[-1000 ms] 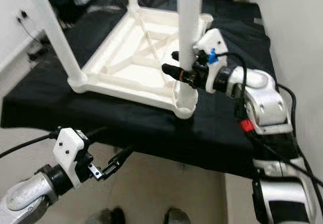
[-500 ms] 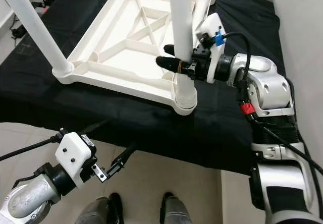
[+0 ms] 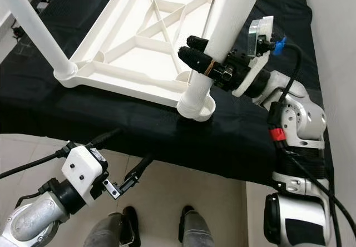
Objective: Building children table
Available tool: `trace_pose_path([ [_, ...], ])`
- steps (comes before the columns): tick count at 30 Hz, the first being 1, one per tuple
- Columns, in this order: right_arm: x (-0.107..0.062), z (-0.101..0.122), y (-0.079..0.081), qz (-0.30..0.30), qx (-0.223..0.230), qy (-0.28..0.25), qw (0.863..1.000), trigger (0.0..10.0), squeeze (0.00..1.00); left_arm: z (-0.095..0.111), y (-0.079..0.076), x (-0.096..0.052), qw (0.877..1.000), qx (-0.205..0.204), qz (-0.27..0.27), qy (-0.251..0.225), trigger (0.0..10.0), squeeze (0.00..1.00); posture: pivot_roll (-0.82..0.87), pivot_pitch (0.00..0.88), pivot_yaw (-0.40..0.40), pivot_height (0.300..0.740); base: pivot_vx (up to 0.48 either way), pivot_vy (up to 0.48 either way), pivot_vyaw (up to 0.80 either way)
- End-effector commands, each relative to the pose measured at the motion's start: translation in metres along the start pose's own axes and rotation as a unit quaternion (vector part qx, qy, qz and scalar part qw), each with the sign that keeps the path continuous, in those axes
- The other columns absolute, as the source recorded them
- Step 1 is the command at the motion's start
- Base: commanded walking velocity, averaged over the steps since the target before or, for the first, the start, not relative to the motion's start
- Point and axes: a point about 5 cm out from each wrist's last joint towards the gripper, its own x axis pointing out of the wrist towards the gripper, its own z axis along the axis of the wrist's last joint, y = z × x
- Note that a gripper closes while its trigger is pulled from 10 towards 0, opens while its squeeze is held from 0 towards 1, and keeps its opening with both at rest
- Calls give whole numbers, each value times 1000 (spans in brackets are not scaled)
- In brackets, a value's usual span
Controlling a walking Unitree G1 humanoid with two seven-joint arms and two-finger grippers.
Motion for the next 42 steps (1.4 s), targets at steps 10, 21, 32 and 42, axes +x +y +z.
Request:
trace_pose_path([
  [10, -3, 11, 7, -8, -135, 54, 989, 10000, 0, -8, 2, -3, 1000, 13, -1, 16, 10000, 0, -53, 332, 13, 740, 0, 0, 0],
  [21, -3, 8, 14, 14, -132, 64, 989, 10000, 0, -9, 3, -2, 1000, 14, -1, 15, 10000, 0, -58, 338, 11, 740, 0, 0, 0],
  [32, -3, -9, 14, -10, -120, 74, 990, 10000, 0, -9, 3, -2, 1000, 16, -2, 13, 10000, 0, -53, 343, 10, 740, 0, 0, 0],
  [42, -8, -15, 12, -26, -122, 93, 988, 10000, 0, -8, 2, -3, 1000, 16, -2, 12, 10000, 0, -51, 347, 10, 740, 0, 0, 0],
])
